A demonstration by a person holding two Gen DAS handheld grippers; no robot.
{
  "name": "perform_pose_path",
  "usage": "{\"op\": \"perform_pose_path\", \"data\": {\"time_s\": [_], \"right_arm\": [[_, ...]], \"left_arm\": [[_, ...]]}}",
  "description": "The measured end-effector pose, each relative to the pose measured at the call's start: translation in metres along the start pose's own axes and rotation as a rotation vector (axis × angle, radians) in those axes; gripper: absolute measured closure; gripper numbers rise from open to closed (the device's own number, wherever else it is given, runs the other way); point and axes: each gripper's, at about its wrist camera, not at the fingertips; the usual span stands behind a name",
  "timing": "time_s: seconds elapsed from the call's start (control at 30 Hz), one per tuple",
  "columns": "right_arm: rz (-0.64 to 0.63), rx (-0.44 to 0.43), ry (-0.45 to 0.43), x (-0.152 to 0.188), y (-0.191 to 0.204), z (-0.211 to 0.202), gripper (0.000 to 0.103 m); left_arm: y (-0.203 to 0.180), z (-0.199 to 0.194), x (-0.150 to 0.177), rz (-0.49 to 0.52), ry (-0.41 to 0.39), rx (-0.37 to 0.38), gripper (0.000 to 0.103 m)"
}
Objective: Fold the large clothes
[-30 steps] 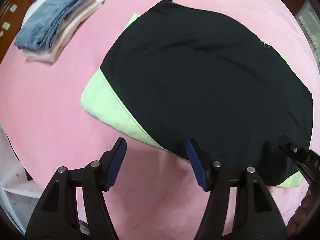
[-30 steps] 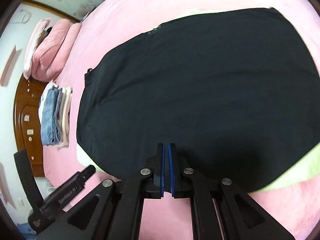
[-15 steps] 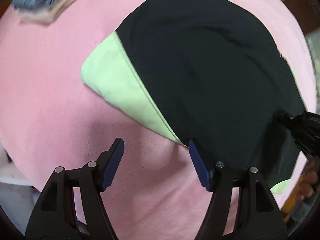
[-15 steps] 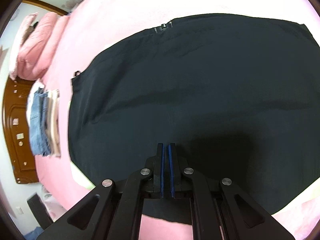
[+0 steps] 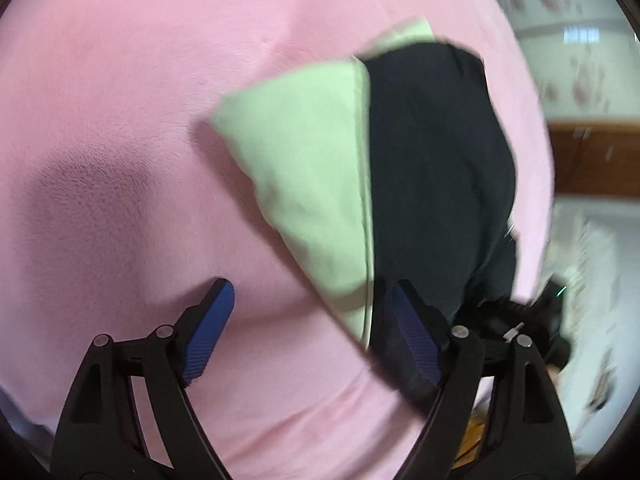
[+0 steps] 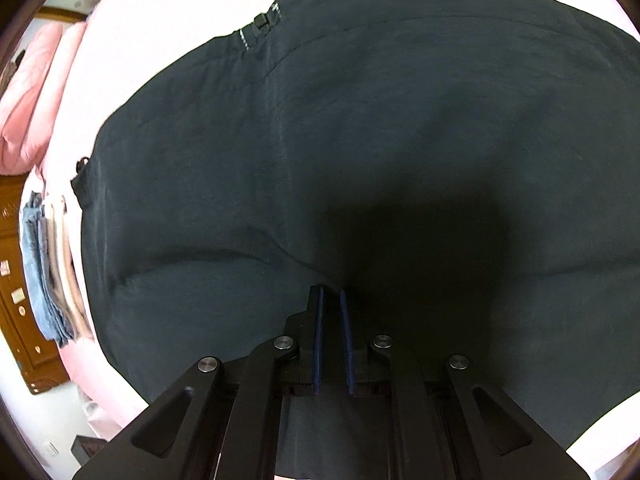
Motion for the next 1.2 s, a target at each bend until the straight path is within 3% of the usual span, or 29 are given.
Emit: {"op": "perform_pose_path", "data": {"time_s": [0.07,0.17,0.27,0.37,0.4,0.47,0.5,0.53,0.57,0.67,0.73,0.97,1.07,1.2], "right_arm": [[0.002,0.012,0.006,-0.003,0.003,0.002,0.094],[-0.015,0.028,0.016,-0.011,0.010,0.006,0.094],[-0.002,0.009,0.019,-0.014,0.013,0.008,0.094],[0.014,-0.026,0.018,-0.019,0.007,0.009,0.094],[0.022,-0.036,0.017,-0.021,0.006,0.010,0.094],[0.041,-0.052,0.016,-0.023,0.001,0.009,0.094],[0.047,-0.057,0.015,-0.024,0.001,0.009,0.094],[0.048,-0.060,0.012,-0.025,0.000,0.011,0.094],[0.048,-0.061,0.009,-0.026,0.001,0.010,0.094],[0.049,-0.076,-0.005,-0.024,-0.001,0.012,0.094],[0.057,-0.095,-0.017,-0.009,-0.004,0.017,0.094],[0.025,-0.144,-0.049,0.007,-0.024,0.013,0.094],[0.007,-0.174,-0.065,0.013,-0.032,0.012,0.094],[-0.017,-0.256,-0.088,0.023,-0.051,0.016,0.094]], "left_arm": [[0.016,0.003,-0.007,-0.078,-0.041,0.058,0.023],[0.022,0.006,-0.017,-0.107,-0.085,0.127,0.022],[0.015,0.011,-0.023,-0.073,-0.104,0.140,0.022],[0.008,0.008,-0.038,-0.028,-0.104,0.089,0.023],[0.002,0.008,-0.039,-0.015,-0.120,0.075,0.026],[-0.006,0.004,-0.042,0.015,-0.160,0.044,0.050],[-0.012,0.000,-0.046,0.040,-0.175,0.012,0.056],[-0.018,-0.002,-0.046,0.078,-0.193,-0.005,0.069],[-0.024,-0.005,-0.045,0.104,-0.214,-0.022,0.076],[-0.056,-0.022,-0.027,0.245,-0.316,-0.108,0.090],[-0.080,-0.038,-0.017,0.339,-0.387,-0.109,0.095],[-0.165,-0.094,0.035,0.646,-0.479,0.005,0.098],[-0.208,-0.111,0.078,0.806,-0.506,0.011,0.098],[-0.273,-0.104,0.154,1.048,-0.519,0.003,0.098]]}}
Point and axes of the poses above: each gripper's, at about its wrist camera, not at the fingertips, and z roughly the way its jaws point, y to its left, x to its underside, and after that the axes turned 8 degrees about z, right-handed
